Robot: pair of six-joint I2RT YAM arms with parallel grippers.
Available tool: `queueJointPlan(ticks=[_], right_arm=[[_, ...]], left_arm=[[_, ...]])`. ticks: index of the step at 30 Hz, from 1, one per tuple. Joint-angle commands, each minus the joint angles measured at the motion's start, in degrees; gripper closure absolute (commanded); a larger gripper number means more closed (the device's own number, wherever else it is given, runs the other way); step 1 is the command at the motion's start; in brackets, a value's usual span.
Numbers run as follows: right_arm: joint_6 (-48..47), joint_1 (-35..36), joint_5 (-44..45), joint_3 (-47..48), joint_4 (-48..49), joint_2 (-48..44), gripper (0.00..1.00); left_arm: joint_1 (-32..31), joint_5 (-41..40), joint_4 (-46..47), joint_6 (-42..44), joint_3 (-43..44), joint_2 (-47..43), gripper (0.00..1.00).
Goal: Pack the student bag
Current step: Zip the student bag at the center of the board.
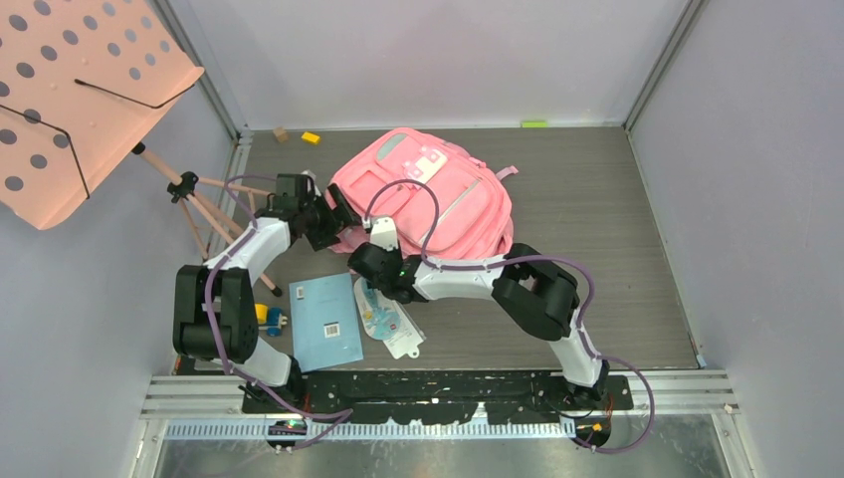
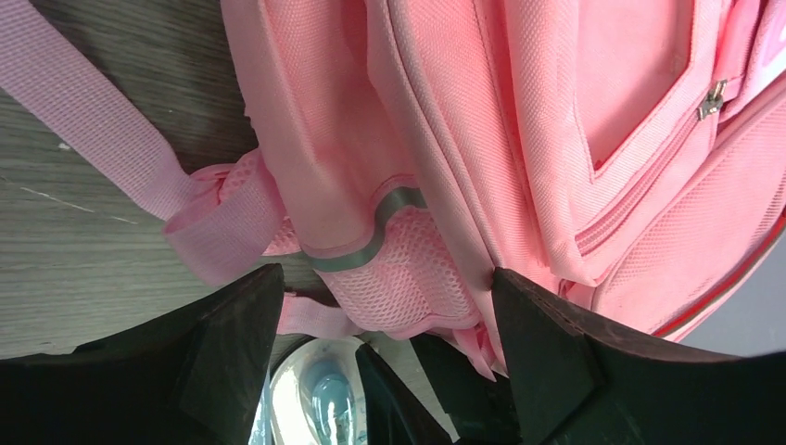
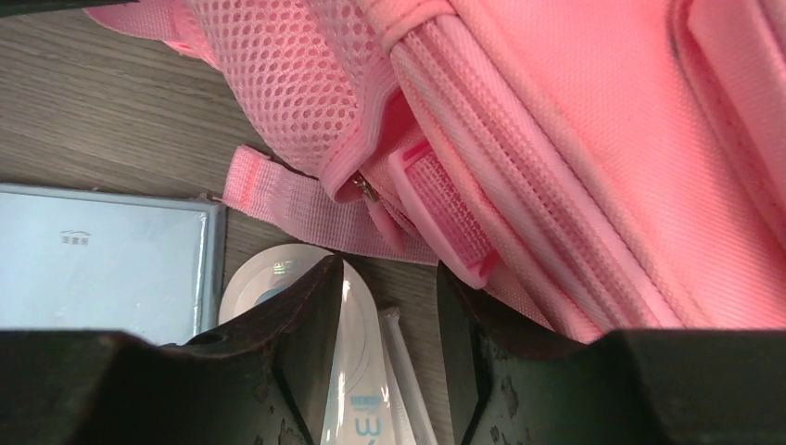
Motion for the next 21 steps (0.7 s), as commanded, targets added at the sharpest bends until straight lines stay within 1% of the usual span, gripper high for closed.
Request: queueJointPlan(ticks=[1,7,10,14,18,21], right_arm=[[-2.28,0.07,6.11,2.47,5.36,1.15,0.54],[-4.39,-0.32,7.9,1.91,10.44,2.85,0.55],[-5.27,-0.66,8.41,1.86,13.56,3.35,0.56],[-5.62,-1.53,8.91,2.32,13.97,4.48,0.57],[-6.38,-1.89,10.04,2.0,15.13,5.19,0.58],[-6.9,-2.06,11.05,2.0,15.76,5.59,0.59]], left_arm=[[0.72,-3.49,-2.59,1.18,2.69,0.85,0.16],[0.71,-2.02,-1.98,0.33,2.56,2.81,0.23],[0.69,-1.23,-1.69,-0.11,2.62,3.98,0.29],[0.78,-0.23,-1.64,-0.32,2.89,5.46,0.32],[0.73,-0.11,-1.45,-0.49,2.89,5.98,0.41],[0.76,-0.2,-1.35,-0.48,2.83,6.19,0.52]])
